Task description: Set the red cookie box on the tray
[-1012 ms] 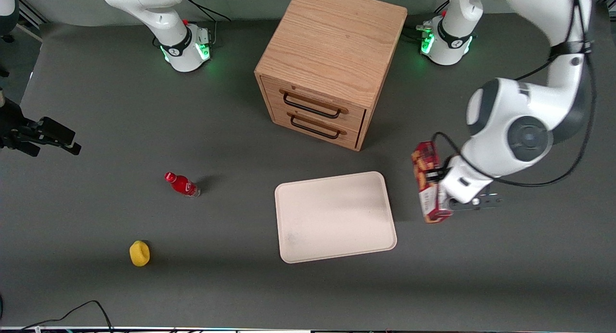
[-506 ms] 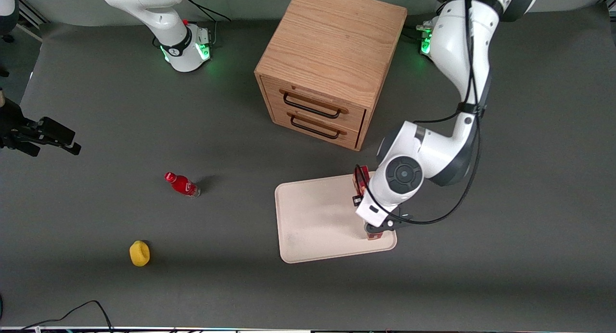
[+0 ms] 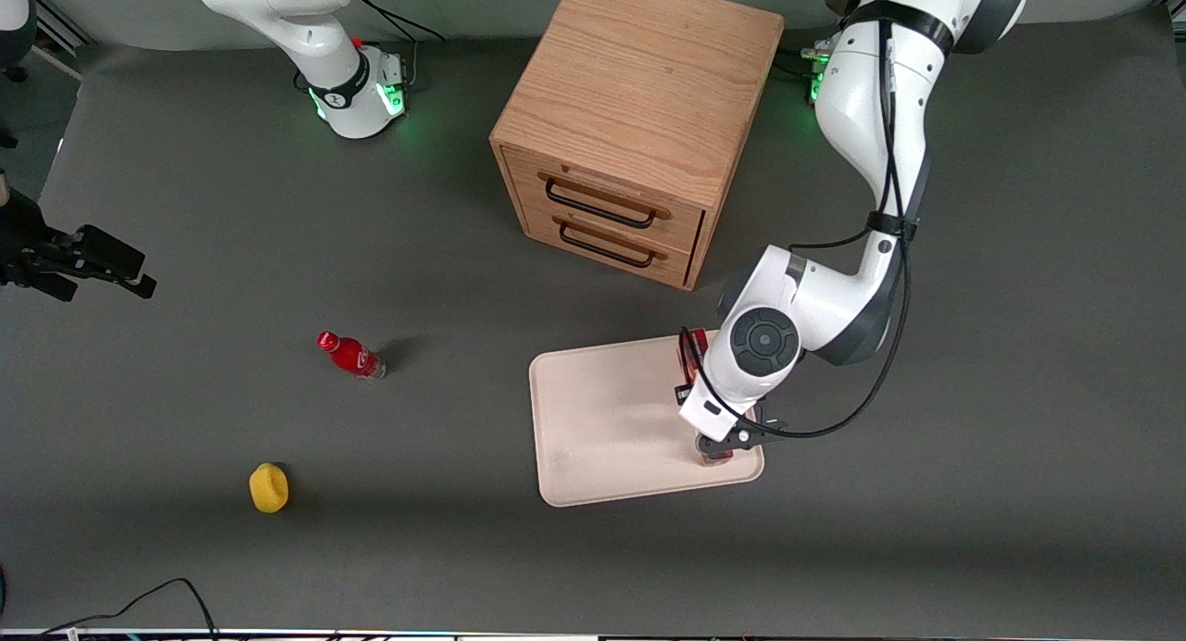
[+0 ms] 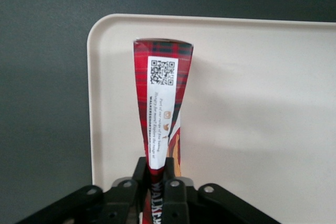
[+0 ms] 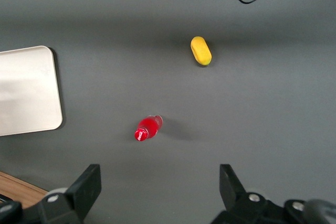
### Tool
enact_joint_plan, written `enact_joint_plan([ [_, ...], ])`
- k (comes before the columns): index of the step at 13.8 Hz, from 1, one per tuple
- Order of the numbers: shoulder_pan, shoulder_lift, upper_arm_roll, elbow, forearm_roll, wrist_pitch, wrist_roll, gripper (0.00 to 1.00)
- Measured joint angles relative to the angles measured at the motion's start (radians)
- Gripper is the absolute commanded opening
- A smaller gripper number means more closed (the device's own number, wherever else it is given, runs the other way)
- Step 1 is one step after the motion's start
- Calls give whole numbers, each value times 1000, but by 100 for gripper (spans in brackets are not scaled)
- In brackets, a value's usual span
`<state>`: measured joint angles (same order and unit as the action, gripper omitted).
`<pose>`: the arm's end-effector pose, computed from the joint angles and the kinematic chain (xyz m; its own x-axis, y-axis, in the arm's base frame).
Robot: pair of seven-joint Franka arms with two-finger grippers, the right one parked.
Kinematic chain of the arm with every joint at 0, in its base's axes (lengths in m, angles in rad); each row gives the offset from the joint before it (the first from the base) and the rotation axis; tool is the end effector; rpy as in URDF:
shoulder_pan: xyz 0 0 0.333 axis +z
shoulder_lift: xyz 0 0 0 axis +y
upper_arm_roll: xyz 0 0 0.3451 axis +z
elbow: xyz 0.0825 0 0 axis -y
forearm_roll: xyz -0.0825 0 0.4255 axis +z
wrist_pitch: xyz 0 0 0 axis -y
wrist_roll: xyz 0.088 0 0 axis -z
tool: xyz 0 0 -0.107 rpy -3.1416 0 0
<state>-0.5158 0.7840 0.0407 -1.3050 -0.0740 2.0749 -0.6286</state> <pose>0.7053 -0.3758 0.2722 0.9838 0.1767 -0.0321 0.1774 -0.9839 0.0207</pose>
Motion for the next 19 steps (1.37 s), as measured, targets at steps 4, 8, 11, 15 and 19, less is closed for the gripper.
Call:
enact_joint_plan([
  [4,9,-24,15,12,1,-66,0,100],
  [8,62,-139,19,62,-1,-225,0,100],
  [11,106,-210,21,87,2,-307,30,100],
  [15,214,-288,39,90,29,-446,251,100],
  [19,406,-362,44,88,30,-540,512,100],
])
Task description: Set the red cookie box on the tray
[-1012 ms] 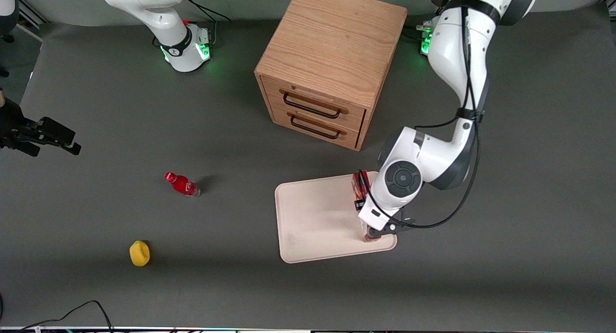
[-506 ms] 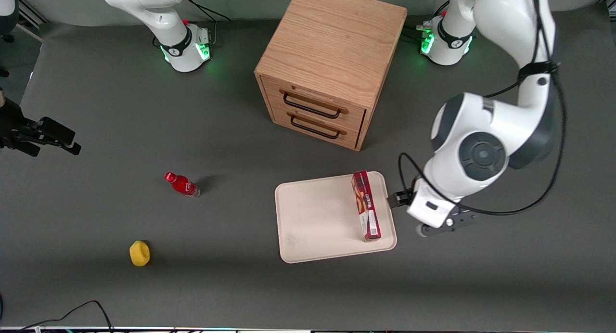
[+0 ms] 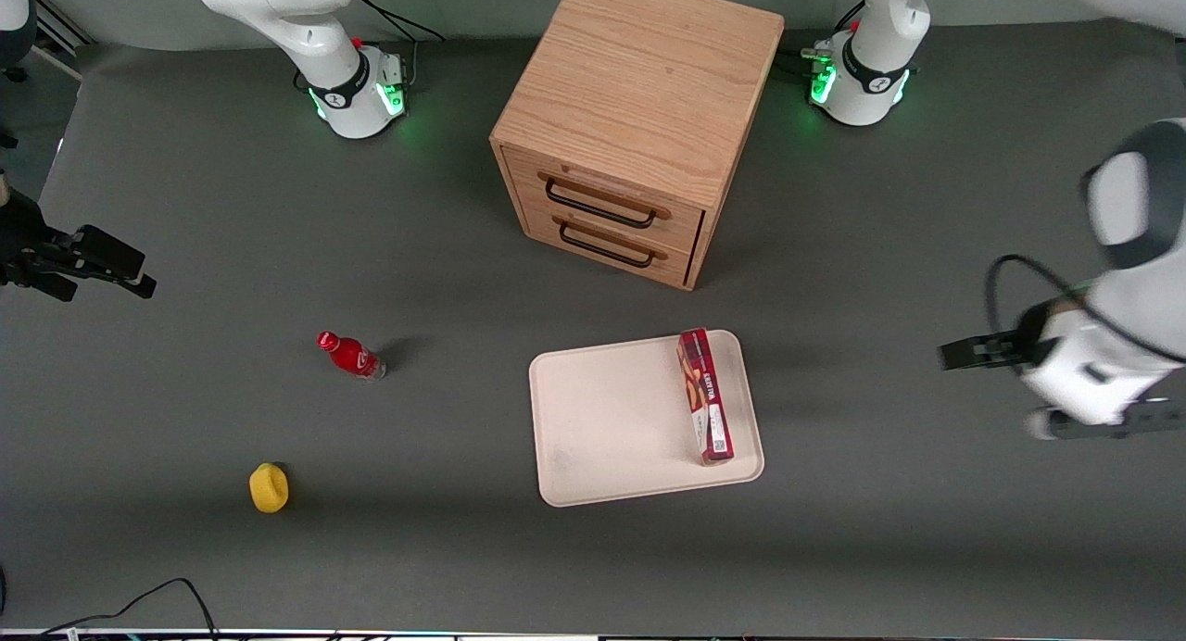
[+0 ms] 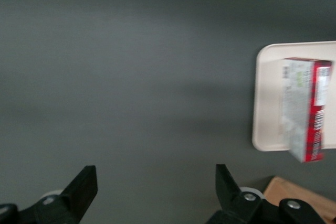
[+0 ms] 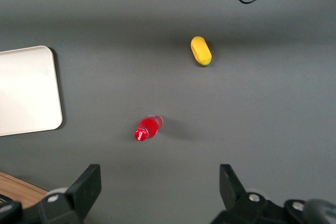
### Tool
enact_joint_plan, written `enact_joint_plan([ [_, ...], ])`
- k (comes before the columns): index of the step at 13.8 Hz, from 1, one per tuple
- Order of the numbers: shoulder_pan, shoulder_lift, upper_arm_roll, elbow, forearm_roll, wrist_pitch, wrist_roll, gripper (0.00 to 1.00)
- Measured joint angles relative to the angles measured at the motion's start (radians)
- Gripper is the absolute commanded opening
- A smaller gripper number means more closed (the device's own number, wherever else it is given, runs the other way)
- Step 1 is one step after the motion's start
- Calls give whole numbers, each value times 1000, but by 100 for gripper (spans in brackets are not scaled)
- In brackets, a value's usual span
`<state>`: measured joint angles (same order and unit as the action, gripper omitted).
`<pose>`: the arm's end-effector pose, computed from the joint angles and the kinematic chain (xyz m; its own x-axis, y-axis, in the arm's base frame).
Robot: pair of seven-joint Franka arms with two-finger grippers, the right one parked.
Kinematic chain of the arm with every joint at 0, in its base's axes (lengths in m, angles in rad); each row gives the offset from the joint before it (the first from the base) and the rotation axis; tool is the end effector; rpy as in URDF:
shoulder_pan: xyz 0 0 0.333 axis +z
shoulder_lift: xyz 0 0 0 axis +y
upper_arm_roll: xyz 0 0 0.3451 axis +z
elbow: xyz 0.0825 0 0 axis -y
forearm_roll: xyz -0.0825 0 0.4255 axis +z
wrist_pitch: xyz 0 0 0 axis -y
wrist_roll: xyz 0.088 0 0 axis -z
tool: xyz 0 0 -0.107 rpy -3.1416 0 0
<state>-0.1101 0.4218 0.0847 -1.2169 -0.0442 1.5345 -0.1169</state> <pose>0.7220 -0.0362 0.5527 0.9909 0.0861 -0.1030 0.0863 -0.9963 -0.0026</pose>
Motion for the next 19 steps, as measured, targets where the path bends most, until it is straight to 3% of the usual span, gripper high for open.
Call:
enact_joint_plan([
  [4,38,-29,10,-55,52,39,41,100],
  [7,37,-105,11,-193,60,151,41,100],
  [14,40,-297,18,-262,76,78,43,100],
  [19,36,-307,9,-333,72,113,44,100],
])
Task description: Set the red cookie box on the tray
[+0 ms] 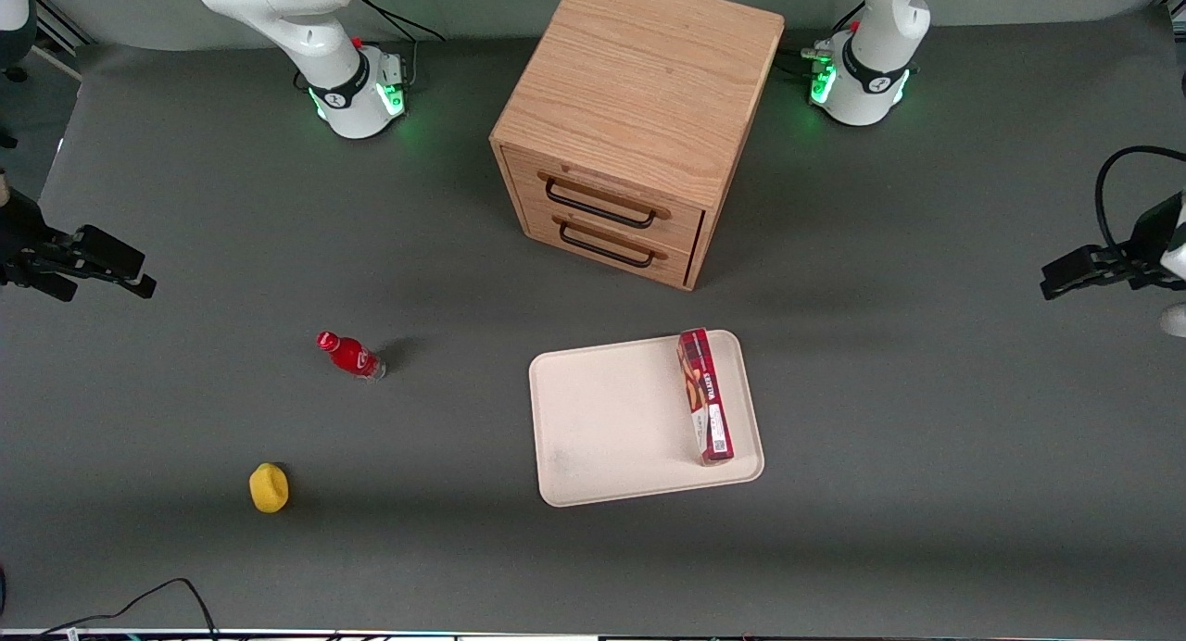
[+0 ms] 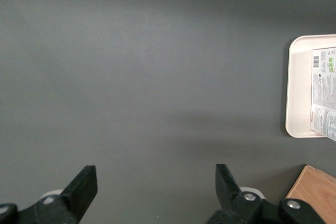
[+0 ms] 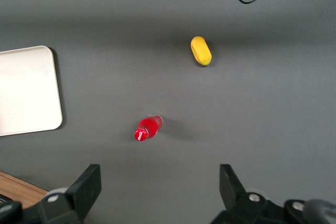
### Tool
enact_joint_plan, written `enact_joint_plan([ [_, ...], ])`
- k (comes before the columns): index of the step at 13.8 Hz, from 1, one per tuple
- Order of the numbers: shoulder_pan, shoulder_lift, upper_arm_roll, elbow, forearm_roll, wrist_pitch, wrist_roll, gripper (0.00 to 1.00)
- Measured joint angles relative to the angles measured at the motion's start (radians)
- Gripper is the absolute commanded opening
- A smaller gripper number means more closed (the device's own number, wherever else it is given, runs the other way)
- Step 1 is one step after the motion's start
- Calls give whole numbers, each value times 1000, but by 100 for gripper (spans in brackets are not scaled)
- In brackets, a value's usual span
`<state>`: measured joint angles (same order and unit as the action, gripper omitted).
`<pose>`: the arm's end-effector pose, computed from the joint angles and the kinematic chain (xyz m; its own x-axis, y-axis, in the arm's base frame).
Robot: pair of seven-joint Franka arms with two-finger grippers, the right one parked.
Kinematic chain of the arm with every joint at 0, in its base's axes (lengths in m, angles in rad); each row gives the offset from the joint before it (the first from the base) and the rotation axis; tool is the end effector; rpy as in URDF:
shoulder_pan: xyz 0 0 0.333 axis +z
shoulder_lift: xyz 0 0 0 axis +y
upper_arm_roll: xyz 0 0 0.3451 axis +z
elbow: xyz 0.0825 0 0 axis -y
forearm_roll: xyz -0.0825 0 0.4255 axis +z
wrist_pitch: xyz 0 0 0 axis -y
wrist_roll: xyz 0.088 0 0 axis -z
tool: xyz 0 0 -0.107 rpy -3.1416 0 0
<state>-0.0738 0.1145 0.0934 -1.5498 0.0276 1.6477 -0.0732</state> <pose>0.6387 0.0120 0.6007 0.9958 0.0901 -0.0133 0.0895 -0.9952 -0.0392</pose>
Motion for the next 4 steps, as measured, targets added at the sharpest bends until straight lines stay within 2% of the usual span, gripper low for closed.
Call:
enact_joint_plan([
  [4,-11,7,-22,3,0,13,0,100],
])
